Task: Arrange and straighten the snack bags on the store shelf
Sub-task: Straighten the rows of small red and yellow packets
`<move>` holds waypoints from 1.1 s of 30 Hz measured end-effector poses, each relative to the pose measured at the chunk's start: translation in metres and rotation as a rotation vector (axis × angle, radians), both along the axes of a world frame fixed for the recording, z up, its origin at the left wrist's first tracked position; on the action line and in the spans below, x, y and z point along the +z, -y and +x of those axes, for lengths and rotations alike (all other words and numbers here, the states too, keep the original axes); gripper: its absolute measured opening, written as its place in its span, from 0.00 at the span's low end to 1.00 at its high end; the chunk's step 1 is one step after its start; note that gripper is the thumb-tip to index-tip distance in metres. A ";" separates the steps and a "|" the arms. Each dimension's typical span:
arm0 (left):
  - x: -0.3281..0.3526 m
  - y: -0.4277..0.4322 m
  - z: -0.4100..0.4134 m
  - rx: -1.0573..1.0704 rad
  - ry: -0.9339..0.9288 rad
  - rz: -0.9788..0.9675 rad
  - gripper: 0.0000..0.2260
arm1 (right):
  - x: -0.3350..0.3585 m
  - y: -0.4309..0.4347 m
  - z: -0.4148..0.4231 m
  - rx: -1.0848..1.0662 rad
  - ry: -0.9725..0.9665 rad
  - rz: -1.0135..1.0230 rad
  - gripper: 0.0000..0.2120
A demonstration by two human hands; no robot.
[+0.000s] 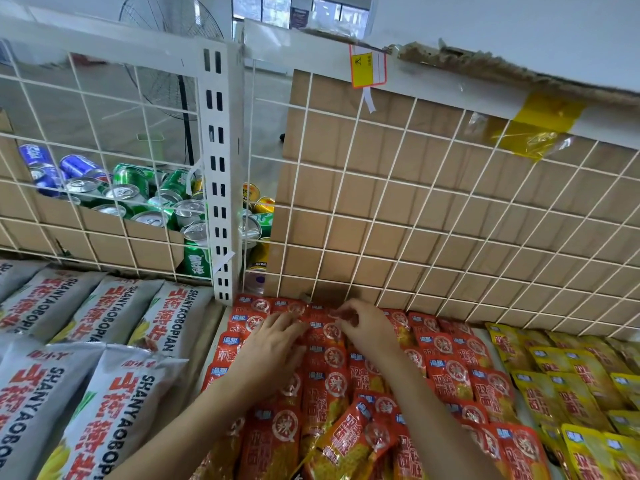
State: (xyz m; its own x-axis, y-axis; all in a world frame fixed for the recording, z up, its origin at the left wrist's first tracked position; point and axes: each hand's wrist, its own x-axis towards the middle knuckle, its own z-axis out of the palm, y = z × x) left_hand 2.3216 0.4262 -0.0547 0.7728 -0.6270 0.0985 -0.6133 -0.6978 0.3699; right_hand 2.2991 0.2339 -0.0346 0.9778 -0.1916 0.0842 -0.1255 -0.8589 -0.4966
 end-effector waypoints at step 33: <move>0.027 0.037 0.028 -0.131 -0.109 0.129 0.05 | -0.004 -0.020 -0.061 0.060 -0.171 0.068 0.03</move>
